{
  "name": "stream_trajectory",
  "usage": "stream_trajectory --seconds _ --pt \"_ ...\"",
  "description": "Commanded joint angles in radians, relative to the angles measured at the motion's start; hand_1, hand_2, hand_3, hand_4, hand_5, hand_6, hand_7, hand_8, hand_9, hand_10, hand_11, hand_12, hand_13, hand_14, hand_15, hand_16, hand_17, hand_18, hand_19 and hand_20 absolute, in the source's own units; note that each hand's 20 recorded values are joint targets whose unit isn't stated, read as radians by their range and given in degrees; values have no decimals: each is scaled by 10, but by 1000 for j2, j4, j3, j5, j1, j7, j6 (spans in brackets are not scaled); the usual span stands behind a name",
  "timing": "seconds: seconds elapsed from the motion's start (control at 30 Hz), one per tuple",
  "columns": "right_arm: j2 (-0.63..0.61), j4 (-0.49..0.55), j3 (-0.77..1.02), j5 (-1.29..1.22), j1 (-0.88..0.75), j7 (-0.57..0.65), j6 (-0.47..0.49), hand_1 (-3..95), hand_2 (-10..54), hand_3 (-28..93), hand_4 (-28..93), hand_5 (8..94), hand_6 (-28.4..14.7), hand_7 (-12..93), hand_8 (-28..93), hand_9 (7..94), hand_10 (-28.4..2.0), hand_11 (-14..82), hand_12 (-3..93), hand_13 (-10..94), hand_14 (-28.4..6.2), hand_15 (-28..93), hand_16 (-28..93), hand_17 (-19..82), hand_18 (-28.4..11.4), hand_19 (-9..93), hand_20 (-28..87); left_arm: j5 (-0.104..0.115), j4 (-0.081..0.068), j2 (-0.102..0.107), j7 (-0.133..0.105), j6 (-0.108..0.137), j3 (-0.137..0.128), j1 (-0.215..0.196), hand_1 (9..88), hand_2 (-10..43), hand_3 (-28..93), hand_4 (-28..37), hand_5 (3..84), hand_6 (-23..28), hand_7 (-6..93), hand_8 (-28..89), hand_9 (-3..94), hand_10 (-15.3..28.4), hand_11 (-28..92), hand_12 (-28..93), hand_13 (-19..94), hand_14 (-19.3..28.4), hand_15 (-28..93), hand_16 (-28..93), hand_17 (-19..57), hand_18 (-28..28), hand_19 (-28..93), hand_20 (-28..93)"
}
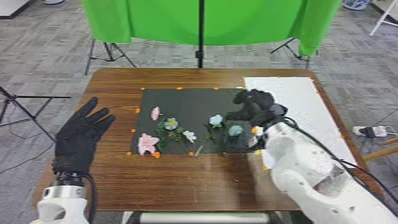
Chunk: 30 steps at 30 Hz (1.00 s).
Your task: Arrange flowers
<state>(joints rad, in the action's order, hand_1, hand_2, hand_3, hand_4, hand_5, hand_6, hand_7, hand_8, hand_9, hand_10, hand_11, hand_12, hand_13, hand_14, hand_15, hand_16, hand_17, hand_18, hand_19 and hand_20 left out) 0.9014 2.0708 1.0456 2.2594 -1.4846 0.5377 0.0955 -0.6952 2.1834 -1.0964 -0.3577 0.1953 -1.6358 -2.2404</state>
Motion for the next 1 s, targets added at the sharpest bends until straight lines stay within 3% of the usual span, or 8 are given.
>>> stream_trajectory --seconds 0.03,0.07,0.2,0.33,0.57,0.87,0.9,1.0 --pt "51 75 227 -302 -132 1 -46 295 -95 712 -283 569 -34 100 -110 637 -172 419 166 553 -147 862 140 226 -208 929 598 14 -26 -14 0 0 13 -7 260 96 735 -216 352 89 121 -89 329 196 265 123 224 244 488 -65 -111 202 437 206" --pt "74 77 284 -389 -163 -21 -20 288 -95 717 -283 563 -30 103 -111 634 -171 372 155 540 -151 829 125 206 -209 905 568 15 -29 -18 11 -3 13 -4 260 97 735 -217 352 88 121 -89 330 196 265 123 224 244 488 -65 -110 202 437 206" --pt "162 64 459 -819 -250 -29 3 263 -73 741 -283 531 -12 115 -117 584 -168 215 140 482 -160 656 75 132 -233 756 470 13 -38 -20 -8 -11 16 -7 256 96 736 -221 353 83 118 -91 330 195 263 123 224 244 488 -65 -110 203 435 207" --pt "175 6 508 -1230 -317 -166 -111 236 -35 756 -283 499 1 111 -116 534 -165 151 133 441 -191 433 97 101 -232 651 343 31 -60 -7 -47 8 45 11 249 96 737 -229 356 64 108 -93 335 189 250 118 225 243 484 -64 -109 202 427 204" --pt "178 -53 515 -1438 -373 -299 -129 180 17 754 -283 443 36 104 -118 451 -136 61 117 346 -205 136 170 45 -240 441 201 40 -82 -19 -66 -7 66 13 237 97 736 -253 334 32 103 -97 335 174 218 112 224 238 466 -61 -107 194 415 202" --pt "188 -66 523 -1460 -407 -426 -147 162 31 761 -283 429 47 103 -121 439 -117 51 118 327 -197 88 207 43 -239 397 179 50 -96 -8 -98 -10 89 12 227 95 740 -268 325 27 103 -98 326 167 204 120 202 223 428 -44 -112 198 408 203" --pt "189 -64 524 -1451 -407 -428 -149 162 32 763 -283 429 47 104 -122 439 -115 51 118 327 -197 88 211 43 -238 397 180 64 -97 12 -113 -3 102 15 227 96 740 -269 325 28 103 -98 326 166 204 120 205 225 429 -42 -112 199 409 204" --pt "189 -63 523 -1459 -407 -438 -155 161 33 767 -283 430 49 107 -122 440 -114 52 120 329 -196 88 218 42 -236 396 183 54 -97 13 -105 -13 102 14 227 96 742 -269 331 35 105 -96 332 170 219 128 214 230 446 -36 -110 203 419 213"
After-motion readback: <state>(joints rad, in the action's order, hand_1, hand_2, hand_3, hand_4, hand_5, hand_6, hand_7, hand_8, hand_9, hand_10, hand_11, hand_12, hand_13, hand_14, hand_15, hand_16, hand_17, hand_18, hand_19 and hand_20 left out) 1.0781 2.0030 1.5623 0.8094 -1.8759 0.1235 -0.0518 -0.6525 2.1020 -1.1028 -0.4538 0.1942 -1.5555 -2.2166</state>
